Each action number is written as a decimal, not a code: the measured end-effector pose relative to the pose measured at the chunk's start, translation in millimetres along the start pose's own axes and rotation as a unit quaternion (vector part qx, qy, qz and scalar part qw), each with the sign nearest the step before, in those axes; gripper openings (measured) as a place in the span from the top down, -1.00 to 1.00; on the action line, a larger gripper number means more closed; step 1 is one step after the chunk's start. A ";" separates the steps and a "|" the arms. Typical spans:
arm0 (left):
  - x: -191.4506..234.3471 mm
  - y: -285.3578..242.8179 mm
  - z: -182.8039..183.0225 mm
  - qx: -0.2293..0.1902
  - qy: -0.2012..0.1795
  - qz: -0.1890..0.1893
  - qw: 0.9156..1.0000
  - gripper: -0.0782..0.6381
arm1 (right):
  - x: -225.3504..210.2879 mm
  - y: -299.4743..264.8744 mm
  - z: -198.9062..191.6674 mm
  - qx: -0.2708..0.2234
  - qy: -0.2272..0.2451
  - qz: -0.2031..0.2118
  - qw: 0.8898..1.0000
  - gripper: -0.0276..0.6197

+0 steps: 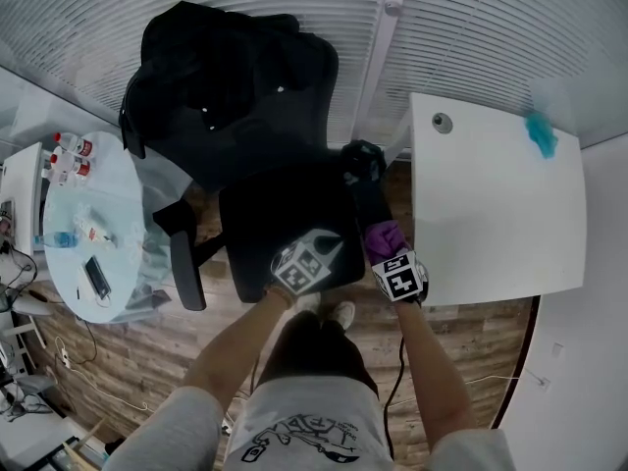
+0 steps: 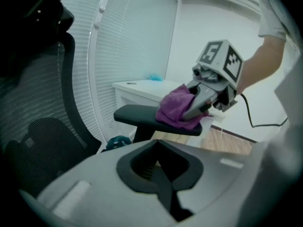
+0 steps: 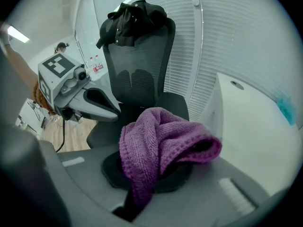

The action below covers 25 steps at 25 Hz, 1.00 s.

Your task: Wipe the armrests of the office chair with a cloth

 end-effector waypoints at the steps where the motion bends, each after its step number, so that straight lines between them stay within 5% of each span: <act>1: -1.3 1.5 -1.0 -0.001 0.002 0.000 1.000 0.78 | -0.4 -3.8 5.4 0.002 0.003 0.001 1.000 0.82; 25: -5.4 18.7 -17.1 -0.001 0.007 0.003 1.000 0.78 | -23.7 -76.2 140.1 0.012 0.034 -0.008 0.999 0.82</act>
Point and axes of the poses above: the fingertips, and each gripper's own axes: y backward along the fingers, x to its left, z out of its top, the point moved 7 cm from there along y, backward along the fingers, and after that the axes turned 9 degrees about -y, right-handed, at the moved point
